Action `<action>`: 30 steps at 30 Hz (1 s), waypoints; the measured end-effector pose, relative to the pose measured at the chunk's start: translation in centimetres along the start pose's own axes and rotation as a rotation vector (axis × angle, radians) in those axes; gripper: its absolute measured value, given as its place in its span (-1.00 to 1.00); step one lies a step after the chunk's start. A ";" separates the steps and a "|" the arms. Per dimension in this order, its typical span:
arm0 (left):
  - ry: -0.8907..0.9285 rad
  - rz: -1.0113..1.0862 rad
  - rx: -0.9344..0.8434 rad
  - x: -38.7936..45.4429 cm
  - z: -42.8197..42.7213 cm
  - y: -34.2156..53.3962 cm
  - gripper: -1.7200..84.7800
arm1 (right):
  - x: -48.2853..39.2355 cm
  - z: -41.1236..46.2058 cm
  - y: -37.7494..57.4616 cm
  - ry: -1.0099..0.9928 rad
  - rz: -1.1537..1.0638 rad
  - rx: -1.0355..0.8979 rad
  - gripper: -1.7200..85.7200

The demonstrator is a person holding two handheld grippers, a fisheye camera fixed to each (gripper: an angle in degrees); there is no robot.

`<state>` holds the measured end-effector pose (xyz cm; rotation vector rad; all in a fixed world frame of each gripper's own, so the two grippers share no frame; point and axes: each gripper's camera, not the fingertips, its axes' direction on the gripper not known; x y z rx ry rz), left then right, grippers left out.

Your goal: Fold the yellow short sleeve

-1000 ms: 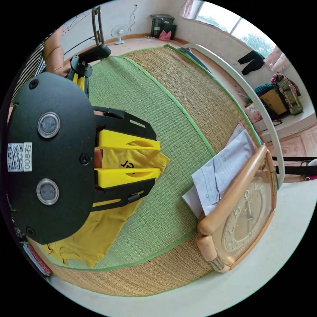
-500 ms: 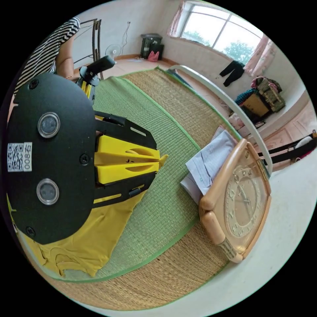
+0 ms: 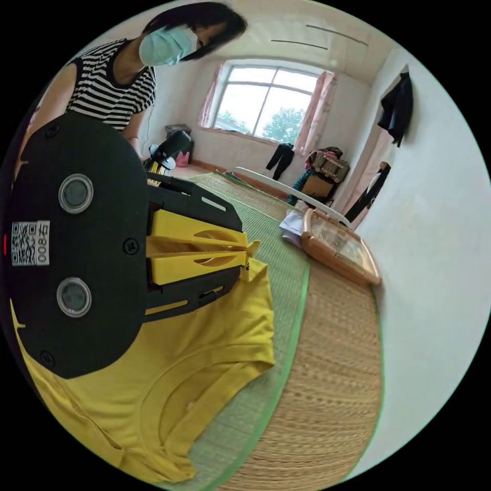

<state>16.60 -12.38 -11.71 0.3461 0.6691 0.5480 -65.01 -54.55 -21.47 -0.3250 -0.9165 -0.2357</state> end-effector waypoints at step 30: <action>-0.173 0.061 -0.212 5.8 7.2 -0.3 -0.94 | 10.9 1.9 6.1 0.350 -0.052 -0.115 -0.96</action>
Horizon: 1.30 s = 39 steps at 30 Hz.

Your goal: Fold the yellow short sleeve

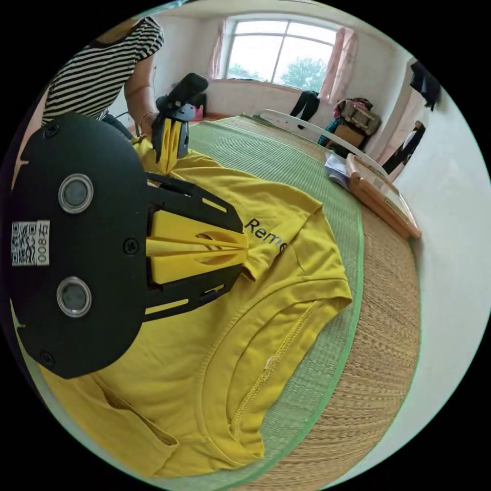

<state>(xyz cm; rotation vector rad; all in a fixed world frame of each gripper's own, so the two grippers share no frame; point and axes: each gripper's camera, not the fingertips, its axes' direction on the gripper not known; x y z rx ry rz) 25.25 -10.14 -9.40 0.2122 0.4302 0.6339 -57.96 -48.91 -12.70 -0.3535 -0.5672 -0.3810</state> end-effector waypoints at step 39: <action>0.063 0.058 -0.110 6.7 -1.6 0.3 -0.94 | 8.7 3.6 7.8 -0.076 0.077 0.078 -0.96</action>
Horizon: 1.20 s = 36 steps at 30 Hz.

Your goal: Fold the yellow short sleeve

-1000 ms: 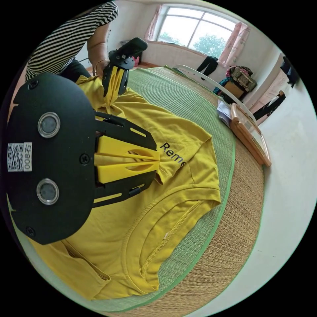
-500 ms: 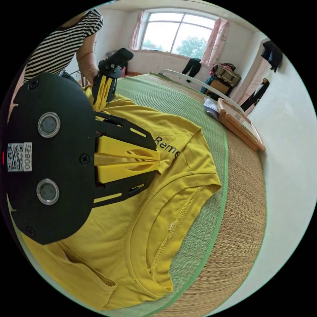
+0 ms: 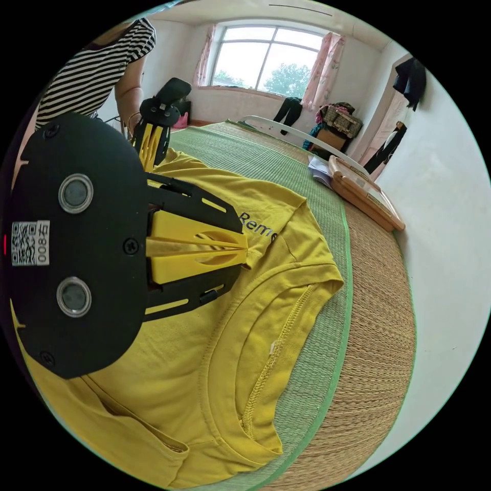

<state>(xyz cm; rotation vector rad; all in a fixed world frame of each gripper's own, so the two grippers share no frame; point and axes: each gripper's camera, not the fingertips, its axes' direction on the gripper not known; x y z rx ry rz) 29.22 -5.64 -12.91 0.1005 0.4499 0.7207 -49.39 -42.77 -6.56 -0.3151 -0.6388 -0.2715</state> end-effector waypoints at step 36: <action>-0.019 -0.215 0.102 3.8 -5.3 2.2 -0.95 | -2.8 3.8 10.8 0.017 -0.118 0.131 -0.96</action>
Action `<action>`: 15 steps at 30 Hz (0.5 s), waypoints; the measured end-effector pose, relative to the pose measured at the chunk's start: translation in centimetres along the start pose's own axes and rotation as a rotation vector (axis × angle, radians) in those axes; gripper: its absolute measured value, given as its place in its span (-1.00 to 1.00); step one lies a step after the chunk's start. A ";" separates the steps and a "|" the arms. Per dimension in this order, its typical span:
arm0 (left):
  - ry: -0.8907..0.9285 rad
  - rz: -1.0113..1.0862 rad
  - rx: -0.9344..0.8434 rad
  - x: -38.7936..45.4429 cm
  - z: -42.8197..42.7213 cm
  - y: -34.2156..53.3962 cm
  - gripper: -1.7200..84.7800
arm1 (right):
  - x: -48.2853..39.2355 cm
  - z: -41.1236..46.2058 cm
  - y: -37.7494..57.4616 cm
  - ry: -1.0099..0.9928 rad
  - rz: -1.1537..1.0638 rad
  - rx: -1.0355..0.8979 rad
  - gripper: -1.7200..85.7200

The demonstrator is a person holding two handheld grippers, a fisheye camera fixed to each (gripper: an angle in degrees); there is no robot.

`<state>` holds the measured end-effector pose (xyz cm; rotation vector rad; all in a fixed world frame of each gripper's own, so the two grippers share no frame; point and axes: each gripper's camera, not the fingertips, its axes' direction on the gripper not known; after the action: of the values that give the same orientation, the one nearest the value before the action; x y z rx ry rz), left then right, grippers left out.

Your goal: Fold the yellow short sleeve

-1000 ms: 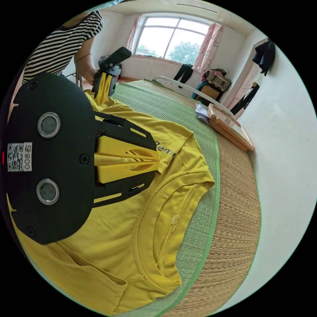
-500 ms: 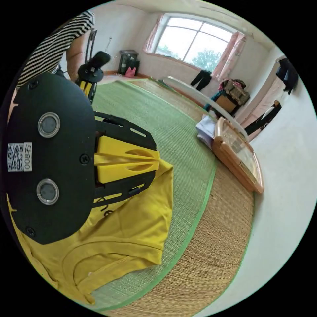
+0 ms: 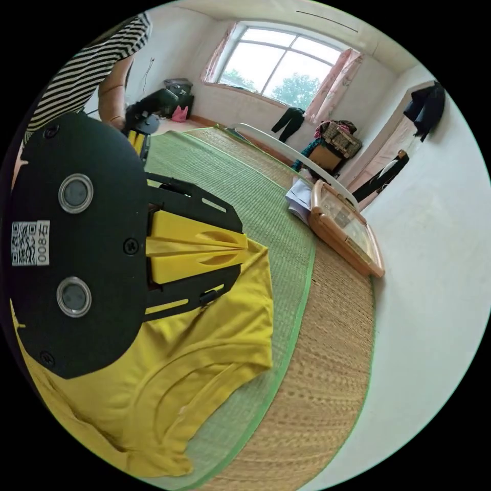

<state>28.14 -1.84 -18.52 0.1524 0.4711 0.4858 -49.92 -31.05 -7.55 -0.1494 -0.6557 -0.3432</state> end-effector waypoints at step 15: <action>0.067 0.068 0.031 7.7 -1.3 -4.0 -0.95 | 6.4 -13.3 31.4 0.330 0.341 0.017 -0.93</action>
<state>35.17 -1.60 -23.68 0.1827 0.5404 0.5520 -26.39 -6.66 -14.90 -0.1801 -0.2980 -0.0300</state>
